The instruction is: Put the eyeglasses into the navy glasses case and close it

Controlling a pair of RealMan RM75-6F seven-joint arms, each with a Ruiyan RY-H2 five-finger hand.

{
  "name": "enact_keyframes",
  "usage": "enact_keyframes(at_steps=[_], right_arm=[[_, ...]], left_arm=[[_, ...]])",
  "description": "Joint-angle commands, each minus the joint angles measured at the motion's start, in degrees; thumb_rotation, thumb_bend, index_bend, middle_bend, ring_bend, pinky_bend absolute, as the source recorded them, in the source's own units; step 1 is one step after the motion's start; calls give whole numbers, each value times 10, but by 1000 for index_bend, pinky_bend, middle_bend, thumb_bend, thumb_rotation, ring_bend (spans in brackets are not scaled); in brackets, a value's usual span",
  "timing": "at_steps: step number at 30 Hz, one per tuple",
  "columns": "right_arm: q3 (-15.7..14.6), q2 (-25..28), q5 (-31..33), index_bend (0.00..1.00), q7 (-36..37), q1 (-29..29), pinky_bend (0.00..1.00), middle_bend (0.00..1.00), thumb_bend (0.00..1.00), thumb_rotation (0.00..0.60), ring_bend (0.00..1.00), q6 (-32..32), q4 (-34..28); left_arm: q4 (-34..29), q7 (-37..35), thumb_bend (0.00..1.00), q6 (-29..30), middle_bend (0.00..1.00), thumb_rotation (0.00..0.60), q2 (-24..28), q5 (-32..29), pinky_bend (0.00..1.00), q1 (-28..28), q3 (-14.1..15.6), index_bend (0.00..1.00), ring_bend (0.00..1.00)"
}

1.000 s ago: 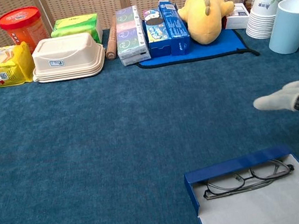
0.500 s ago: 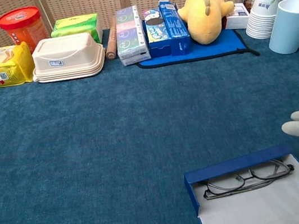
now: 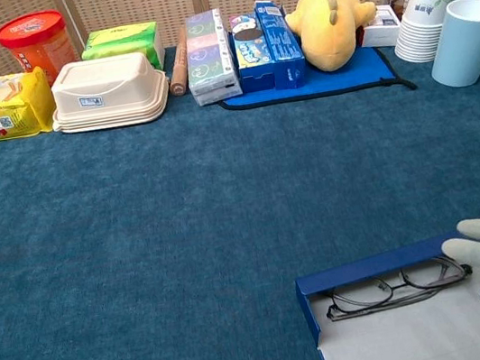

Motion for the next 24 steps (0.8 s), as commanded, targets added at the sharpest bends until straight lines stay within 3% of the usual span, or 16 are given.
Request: enact_keyframes(at_steps=[1,24], right_arm=[[6,-24,-16,0,13,-16,61,4,142,600,0,1,28],[42,-125,-49,0,128,-65,44,0,137,600,0,11,192]], left_arm=[[7,-6,283,7,60,600,0,4,0,3,1,80,35],[27,-26,283,50,60,600,3,26,0,26,9,80,34]])
